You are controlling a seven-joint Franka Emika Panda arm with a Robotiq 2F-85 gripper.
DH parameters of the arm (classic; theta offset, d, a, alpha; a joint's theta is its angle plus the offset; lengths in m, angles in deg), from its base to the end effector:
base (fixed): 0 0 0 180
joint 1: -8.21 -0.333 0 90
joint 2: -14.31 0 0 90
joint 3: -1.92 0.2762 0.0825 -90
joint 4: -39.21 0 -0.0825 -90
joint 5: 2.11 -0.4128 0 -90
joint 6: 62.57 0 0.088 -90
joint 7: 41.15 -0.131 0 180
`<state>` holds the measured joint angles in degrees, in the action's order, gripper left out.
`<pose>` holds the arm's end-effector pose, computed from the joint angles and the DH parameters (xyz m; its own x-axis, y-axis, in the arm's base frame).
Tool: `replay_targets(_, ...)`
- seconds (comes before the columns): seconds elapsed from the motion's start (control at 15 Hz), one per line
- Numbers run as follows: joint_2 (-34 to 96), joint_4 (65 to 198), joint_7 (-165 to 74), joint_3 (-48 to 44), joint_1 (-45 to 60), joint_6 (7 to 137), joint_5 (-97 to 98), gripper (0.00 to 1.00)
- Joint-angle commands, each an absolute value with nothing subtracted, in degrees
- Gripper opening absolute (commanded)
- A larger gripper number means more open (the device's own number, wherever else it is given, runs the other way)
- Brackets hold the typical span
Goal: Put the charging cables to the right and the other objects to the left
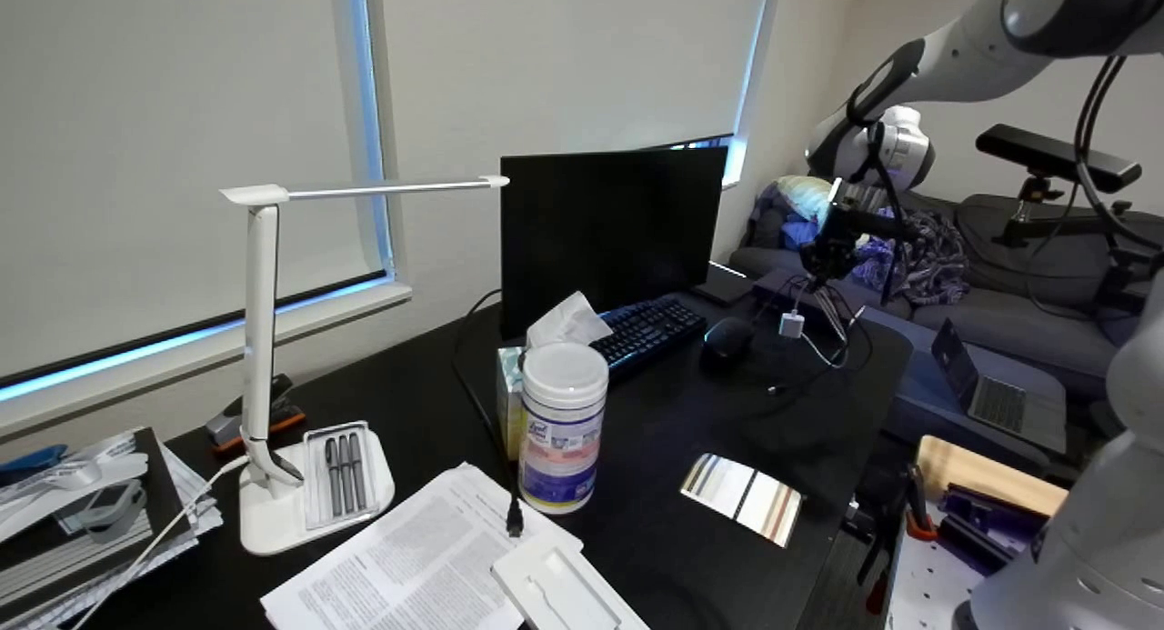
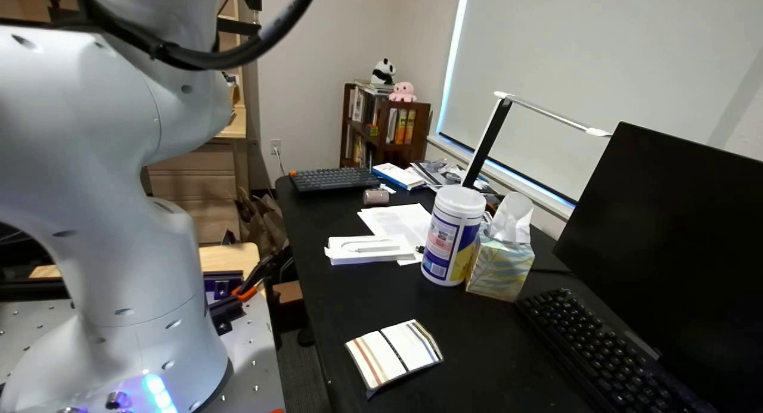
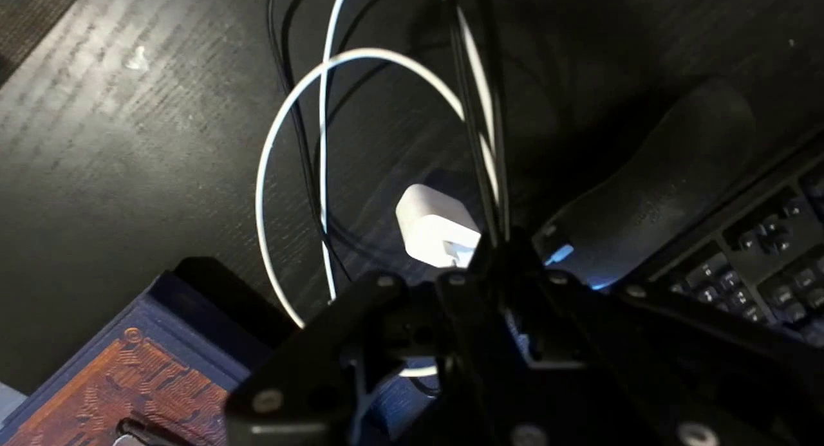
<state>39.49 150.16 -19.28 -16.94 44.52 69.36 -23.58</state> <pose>0.3644 -0.5029 0.1846 0.6878 -0.7259 0.0008 -0.7188 -0.6813 -0.1383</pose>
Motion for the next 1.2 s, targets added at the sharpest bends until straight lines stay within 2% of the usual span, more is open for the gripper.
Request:
replay_targets(0.0, 42.2, 144.6, -20.5, -14.0, 49.2, 66.6, -28.1, 0.05)
replay_targets(0.73, 45.0, 135.9, -27.4, -9.7, 54.3, 67.4, -33.9, 0.05)
replay_targets(1.13, 44.9, 138.2, -26.5, -9.2, 53.7, 68.0, -31.5, 0.05)
